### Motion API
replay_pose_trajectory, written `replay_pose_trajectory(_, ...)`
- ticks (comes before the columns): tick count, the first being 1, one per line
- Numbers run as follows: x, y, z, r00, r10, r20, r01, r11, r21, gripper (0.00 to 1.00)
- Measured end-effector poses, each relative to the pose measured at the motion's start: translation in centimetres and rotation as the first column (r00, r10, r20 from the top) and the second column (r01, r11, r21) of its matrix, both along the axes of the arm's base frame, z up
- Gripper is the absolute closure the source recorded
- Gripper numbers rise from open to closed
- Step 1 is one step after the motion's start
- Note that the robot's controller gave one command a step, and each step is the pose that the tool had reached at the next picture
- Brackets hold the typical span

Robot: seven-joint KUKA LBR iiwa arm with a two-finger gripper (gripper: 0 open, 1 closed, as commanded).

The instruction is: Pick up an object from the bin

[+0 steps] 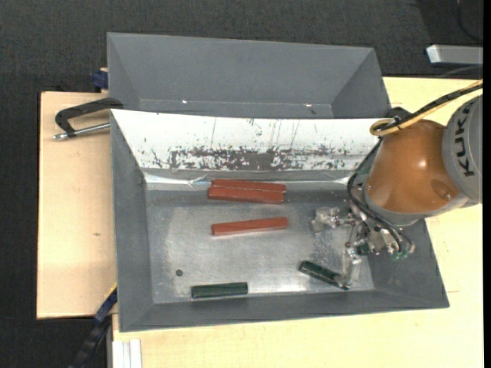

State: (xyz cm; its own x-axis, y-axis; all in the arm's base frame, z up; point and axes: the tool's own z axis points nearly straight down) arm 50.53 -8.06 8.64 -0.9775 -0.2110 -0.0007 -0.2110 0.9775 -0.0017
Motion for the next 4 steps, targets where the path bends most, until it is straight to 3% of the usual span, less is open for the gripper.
replay_pose_trajectory(1,-0.1,2.3,1.6,0.997,0.072,0.006,-0.072,0.997,0.005,0.0)
replay_pose_trajectory(2,-0.6,2.4,3.3,0.997,0.075,0.004,-0.075,0.997,0.001,0.0)
replay_pose_trajectory(3,-0.9,3.2,3.0,0.965,0.262,0.004,-0.262,0.965,0.001,0.0)
replay_pose_trajectory(4,-1.1,2.5,0.3,0.997,0.079,0.0,-0.079,0.997,0.003,0.0)
